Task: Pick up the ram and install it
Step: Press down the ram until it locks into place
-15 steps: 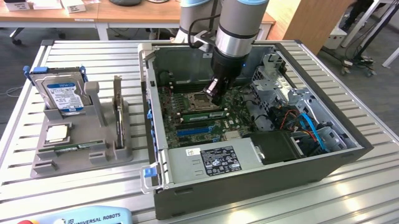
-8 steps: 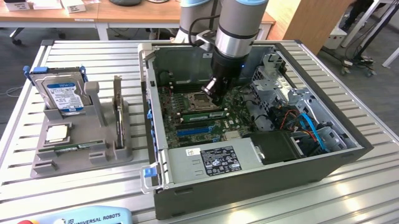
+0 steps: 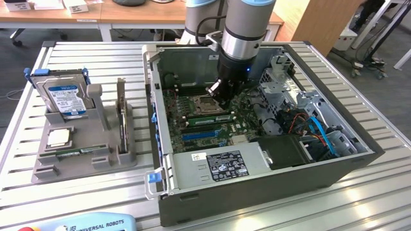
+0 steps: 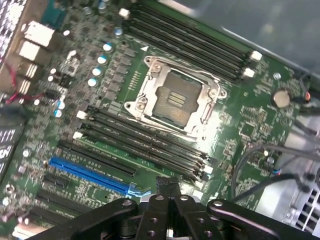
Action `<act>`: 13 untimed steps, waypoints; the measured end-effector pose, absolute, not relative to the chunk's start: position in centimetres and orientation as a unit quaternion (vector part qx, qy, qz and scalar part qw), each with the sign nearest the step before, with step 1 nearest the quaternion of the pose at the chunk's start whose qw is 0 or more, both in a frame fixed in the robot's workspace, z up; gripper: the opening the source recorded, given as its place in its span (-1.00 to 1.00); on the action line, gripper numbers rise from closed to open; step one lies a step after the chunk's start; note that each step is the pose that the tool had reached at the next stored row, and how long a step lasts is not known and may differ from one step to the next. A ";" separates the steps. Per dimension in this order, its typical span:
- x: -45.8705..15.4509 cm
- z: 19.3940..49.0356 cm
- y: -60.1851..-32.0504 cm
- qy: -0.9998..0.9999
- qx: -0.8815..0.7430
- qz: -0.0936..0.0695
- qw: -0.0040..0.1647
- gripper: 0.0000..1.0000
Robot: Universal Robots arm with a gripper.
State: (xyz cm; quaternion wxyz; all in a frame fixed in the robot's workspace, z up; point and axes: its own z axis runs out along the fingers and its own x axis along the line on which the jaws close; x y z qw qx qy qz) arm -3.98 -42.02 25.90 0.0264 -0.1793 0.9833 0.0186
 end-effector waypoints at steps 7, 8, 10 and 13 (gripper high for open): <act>-4.0 25.8 -42.0 0.993 -0.117 0.017 0.028 -0.80; -4.0 25.8 -42.0 0.994 -0.108 0.017 0.028 -0.80; -4.0 25.8 -42.0 0.995 -0.097 0.016 0.028 -0.80; -4.0 25.8 -42.0 0.995 -0.097 0.016 0.028 -0.80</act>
